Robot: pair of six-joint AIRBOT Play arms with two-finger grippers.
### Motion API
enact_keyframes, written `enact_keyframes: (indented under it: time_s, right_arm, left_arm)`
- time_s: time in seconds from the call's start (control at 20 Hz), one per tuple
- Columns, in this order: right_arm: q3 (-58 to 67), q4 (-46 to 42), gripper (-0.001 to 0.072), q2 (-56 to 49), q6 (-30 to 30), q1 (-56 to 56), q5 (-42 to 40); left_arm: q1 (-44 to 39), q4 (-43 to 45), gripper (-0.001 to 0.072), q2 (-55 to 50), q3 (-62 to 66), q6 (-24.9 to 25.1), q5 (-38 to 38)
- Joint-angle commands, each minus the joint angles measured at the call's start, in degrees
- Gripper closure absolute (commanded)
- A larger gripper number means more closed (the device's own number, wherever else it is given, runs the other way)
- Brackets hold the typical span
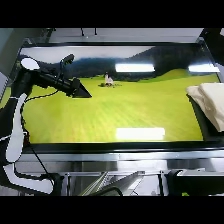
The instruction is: Fold the shirts.
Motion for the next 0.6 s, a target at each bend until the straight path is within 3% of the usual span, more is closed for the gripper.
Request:
enact_keyframes:
  time_s: [0.0, 0.4, 0.45, 0.5, 0.55]
  right_arm:
    - [-1.1, -3.8, 0.0182, -0.4, -0.2, 0.0, 0.3]
    - [6.3, -3.7, 0.0207, -0.4, 3.4, 0.0, 4.8]
    - [7.3, -1.4, 0.0340, -0.4, 3.4, 0.1, 4.8]
    - [8.2, 3.0, 0.0564, -0.3, 3.0, 0.1, 4.5]
    - [8.8, 7.8, 0.0667, -0.2, 2.3, 0.1, 3.8]
  left_arm:
    - [0.0, -0.1, 0.0695, 0.0, -0.6, 0.3, 0.0]
    - [2.0, -0.2, 0.0695, 0.6, 5.3, 0.9, -0.1]
    - [2.3, -0.5, 0.0695, 0.6, 7.5, 0.9, -0.3]
    - [2.6, -0.4, 0.0695, 0.7, 9.7, 0.9, -0.4]
    - [2.7, -0.4, 0.0695, 1.1, 11.7, 0.9, 0.0]
